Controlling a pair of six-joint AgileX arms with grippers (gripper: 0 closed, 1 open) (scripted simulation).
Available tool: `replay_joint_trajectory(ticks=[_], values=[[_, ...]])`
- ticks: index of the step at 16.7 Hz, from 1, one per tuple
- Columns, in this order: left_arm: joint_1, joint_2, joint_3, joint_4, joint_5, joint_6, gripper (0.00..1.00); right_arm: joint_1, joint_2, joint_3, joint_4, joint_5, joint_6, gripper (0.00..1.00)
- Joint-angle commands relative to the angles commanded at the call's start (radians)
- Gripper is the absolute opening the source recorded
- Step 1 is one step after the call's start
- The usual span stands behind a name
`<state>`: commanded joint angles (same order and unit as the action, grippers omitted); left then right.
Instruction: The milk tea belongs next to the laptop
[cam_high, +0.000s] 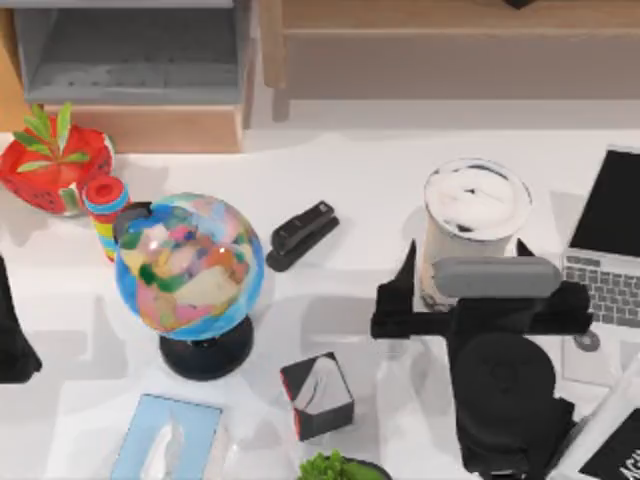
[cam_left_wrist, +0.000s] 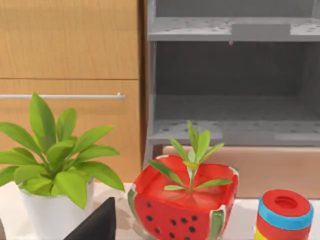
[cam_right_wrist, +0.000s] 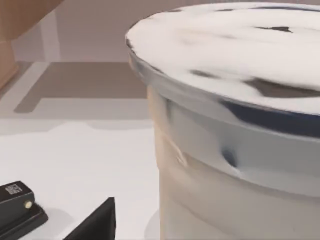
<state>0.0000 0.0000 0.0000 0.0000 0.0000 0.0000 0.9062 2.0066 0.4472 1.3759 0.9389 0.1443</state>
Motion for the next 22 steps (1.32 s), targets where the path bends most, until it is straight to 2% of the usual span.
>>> replay_joint_trajectory(ticks=[3, 7, 20, 22], values=[[0.000, 0.000, 0.000, 0.000, 0.000, 0.000, 1.00, -0.074, 0.045, 0.052, 0.012, -0.073, -0.022, 1.00], [0.000, 0.000, 0.000, 0.000, 0.000, 0.000, 1.00, -0.077, 0.048, 0.055, 0.013, -0.077, -0.023, 1.00], [0.000, 0.000, 0.000, 0.000, 0.000, 0.000, 1.00, -0.077, 0.048, 0.055, 0.013, -0.077, -0.023, 0.02], [0.000, 0.000, 0.000, 0.000, 0.000, 0.000, 1.00, -0.077, 0.048, 0.055, 0.013, -0.077, -0.023, 0.00]])
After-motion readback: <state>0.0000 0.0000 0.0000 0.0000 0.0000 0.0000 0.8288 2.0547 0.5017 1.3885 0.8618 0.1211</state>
